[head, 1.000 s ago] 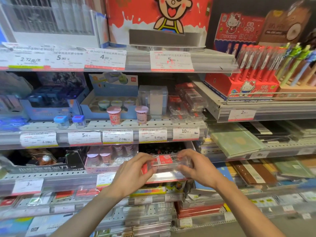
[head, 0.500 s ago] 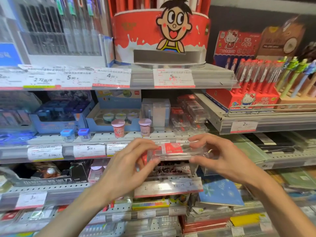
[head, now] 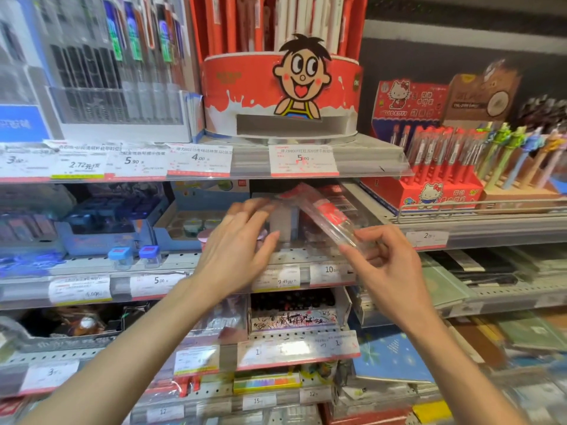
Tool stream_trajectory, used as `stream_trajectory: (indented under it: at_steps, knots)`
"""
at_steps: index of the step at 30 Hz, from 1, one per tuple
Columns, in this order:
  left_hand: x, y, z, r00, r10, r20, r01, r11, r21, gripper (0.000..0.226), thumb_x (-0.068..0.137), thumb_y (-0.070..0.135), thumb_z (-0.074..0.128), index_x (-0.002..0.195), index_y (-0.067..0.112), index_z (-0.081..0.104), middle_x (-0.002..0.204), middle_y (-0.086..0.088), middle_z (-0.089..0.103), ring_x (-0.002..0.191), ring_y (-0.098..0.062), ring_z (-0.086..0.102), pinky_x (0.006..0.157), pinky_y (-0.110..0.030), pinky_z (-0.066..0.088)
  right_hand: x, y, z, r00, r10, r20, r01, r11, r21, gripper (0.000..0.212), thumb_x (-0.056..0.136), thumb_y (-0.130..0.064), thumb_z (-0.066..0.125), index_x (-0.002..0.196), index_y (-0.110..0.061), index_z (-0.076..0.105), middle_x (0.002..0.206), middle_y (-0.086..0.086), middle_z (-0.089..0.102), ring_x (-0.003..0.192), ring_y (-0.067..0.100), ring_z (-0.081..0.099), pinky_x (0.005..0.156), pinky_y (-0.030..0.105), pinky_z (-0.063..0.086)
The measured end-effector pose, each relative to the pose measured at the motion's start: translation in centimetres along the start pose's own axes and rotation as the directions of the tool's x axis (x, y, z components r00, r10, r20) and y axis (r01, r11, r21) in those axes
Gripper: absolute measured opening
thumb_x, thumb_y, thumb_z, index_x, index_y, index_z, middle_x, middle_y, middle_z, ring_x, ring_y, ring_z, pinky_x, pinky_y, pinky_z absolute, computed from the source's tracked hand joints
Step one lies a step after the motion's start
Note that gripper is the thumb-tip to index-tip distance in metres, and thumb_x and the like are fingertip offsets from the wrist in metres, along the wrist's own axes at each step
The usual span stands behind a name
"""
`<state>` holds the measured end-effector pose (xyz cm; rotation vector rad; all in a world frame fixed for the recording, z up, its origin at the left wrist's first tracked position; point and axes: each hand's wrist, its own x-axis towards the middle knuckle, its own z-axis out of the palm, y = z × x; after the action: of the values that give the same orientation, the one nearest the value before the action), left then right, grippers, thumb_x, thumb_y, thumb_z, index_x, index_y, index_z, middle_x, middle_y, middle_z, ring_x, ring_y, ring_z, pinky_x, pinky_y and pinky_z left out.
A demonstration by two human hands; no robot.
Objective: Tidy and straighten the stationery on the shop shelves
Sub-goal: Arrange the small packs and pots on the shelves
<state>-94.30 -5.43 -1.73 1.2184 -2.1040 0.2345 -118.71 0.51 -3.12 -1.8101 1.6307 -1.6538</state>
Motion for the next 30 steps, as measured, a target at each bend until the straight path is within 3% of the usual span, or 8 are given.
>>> stream_trajectory:
  at_steps: [6,12,16,22,26,30]
  knots:
    - [2.6,-1.0,1.3,0.986,-0.082,0.145,0.074,0.995,0.061,0.052,0.097,0.039,0.042,0.145,0.020,0.043,0.160,-0.003,0.030,0.146,-0.029,0.028,0.114,-0.049,0.033,2.3,-1.2,2.5,0.989,-0.017,-0.149,-0.023,0.965,-0.263,0.034,0.085,-0.051,0.071,0.095,-0.020,0.059,0.098,-0.006,0.058,0.076,0.008,0.058,0.072,0.035,0.048]
    - [2.7,-1.7,2.2,0.972,-0.122,0.202,0.107,0.991,0.083,0.051,0.100,0.038,0.037,0.149,0.022,0.038,0.156,-0.003,0.036,0.144,-0.027,0.027,0.115,-0.051,0.031,4.6,-1.3,5.1,0.997,0.057,-0.054,-0.077,0.863,-0.499,0.046,0.083,-0.064,0.063,0.104,-0.022,0.062,0.121,0.003,0.058,0.099,0.030,0.066,0.083,0.043,0.054]
    - [2.7,-1.9,2.1,0.969,-0.111,0.220,0.093,0.992,0.089,0.051,0.100,0.037,0.037,0.149,0.023,0.037,0.156,-0.003,0.035,0.144,-0.028,0.026,0.115,-0.050,0.031,4.7,-1.5,5.6,0.994,0.060,0.096,0.021,0.729,-0.684,0.061,0.085,-0.072,0.052,0.115,-0.020,0.065,0.135,0.012,0.052,0.106,0.034,0.063,0.081,0.043,0.055]
    - [2.5,-1.9,2.0,0.971,-0.104,0.215,0.085,0.992,0.096,0.054,0.097,0.041,0.032,0.148,0.023,0.040,0.155,-0.001,0.036,0.143,-0.027,0.026,0.113,-0.050,0.033,4.8,0.2,4.0,0.958,-0.072,0.277,0.239,0.733,-0.637,0.053,0.093,-0.057,0.051,0.132,-0.021,0.061,0.142,0.012,0.050,0.132,0.033,0.041,0.108,0.047,0.035]
    - [2.6,-1.8,2.1,0.969,-0.116,0.216,0.097,0.990,0.100,0.049,0.101,0.039,0.035,0.148,0.024,0.039,0.156,0.000,0.035,0.143,-0.027,0.025,0.114,-0.050,0.032,5.0,0.9,4.8,0.954,-0.066,0.293,0.239,0.759,-0.605,0.050,0.096,-0.053,0.050,0.133,-0.022,0.060,0.138,0.004,0.059,0.130,0.028,0.048,0.111,0.046,0.032]
    - [2.6,-1.5,2.0,0.969,-0.118,0.218,0.097,0.990,0.103,0.049,0.102,0.039,0.035,0.149,0.024,0.038,0.156,0.001,0.034,0.144,-0.027,0.024,0.114,-0.049,0.031,5.4,0.8,5.9,0.965,-0.054,0.257,0.209,0.751,-0.627,0.049,0.095,-0.054,0.049,0.132,-0.023,0.059,0.139,0.007,0.057,0.132,0.030,0.046,0.116,0.048,0.027]
